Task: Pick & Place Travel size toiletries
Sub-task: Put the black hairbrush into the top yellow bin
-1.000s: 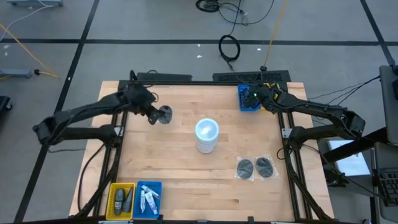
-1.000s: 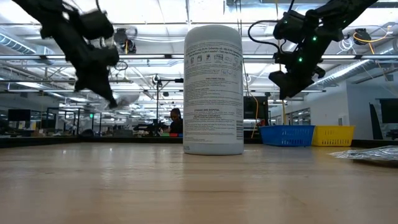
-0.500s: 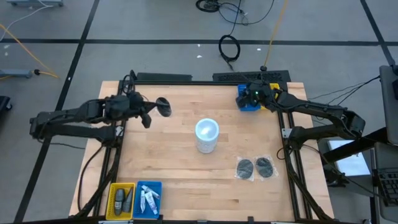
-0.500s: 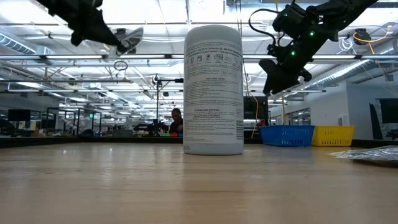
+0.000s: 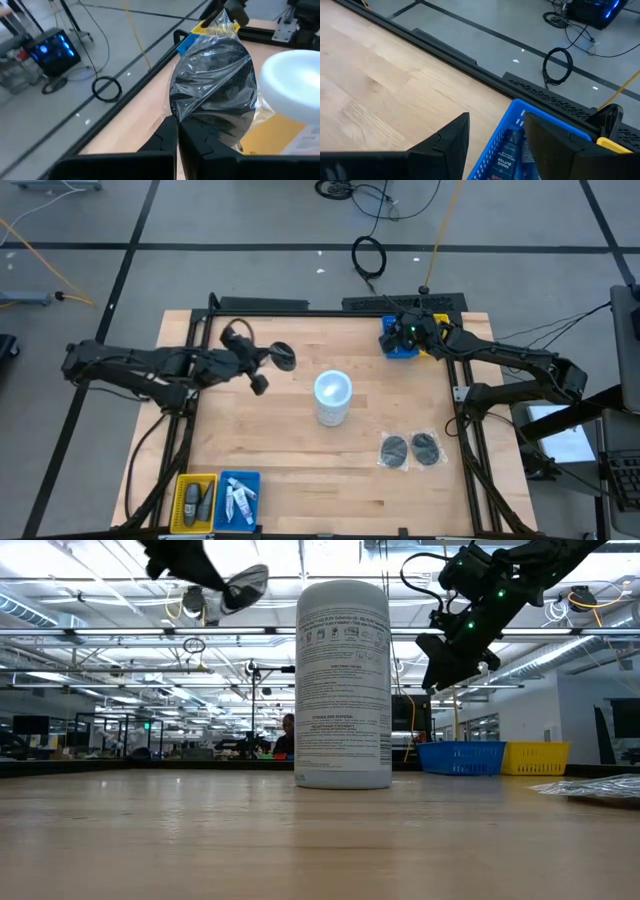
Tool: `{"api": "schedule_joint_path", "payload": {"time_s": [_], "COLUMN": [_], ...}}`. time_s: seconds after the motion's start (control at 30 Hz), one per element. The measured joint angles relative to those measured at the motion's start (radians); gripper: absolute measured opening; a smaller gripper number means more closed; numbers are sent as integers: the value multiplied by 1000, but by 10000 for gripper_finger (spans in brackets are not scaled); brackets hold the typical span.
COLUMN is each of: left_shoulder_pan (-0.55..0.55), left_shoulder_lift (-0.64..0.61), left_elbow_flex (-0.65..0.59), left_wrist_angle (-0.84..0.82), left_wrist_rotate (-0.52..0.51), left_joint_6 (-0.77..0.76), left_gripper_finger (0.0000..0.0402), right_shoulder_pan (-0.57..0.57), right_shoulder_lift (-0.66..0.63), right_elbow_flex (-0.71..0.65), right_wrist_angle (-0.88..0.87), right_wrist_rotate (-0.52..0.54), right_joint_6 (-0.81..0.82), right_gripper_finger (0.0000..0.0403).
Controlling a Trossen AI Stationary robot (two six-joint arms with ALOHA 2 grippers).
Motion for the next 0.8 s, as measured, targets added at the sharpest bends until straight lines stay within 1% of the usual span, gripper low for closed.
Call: {"api": "schedule_joint_path", "payload": {"time_s": [0.2,0.3,0.43,0.6,0.73,0.8], "left_shoulder_pan": [-41,-51,-75,-103,-133,-150], "left_shoulder_lift": [147,211,286,353,392,409], "left_elbow_flex": [133,194,260,304,335,344], "left_wrist_angle": [-1,0,0,9,39,67], "left_wrist_rotate": [-71,-79,-107,-179,-204,-215], "left_joint_6": [69,89,126,163,175,210], "left_gripper_finger": [0,0,0,0,0,0], "right_shoulder_pan": [20,39,76,149,234,288], "right_shoulder_lift": [-7,-29,-87,-168,-207,-211], "right_elbow_flex": [0,0,0,0,0,0], "right_wrist_angle": [9,36,118,246,344,398], "right_wrist_rotate": [-1,-7,-103,-241,-317,-341], "right_joint_6": [-4,-5,-27,-20,13,18], "right_gripper_finger": [180,180,180,180,180,180]}}
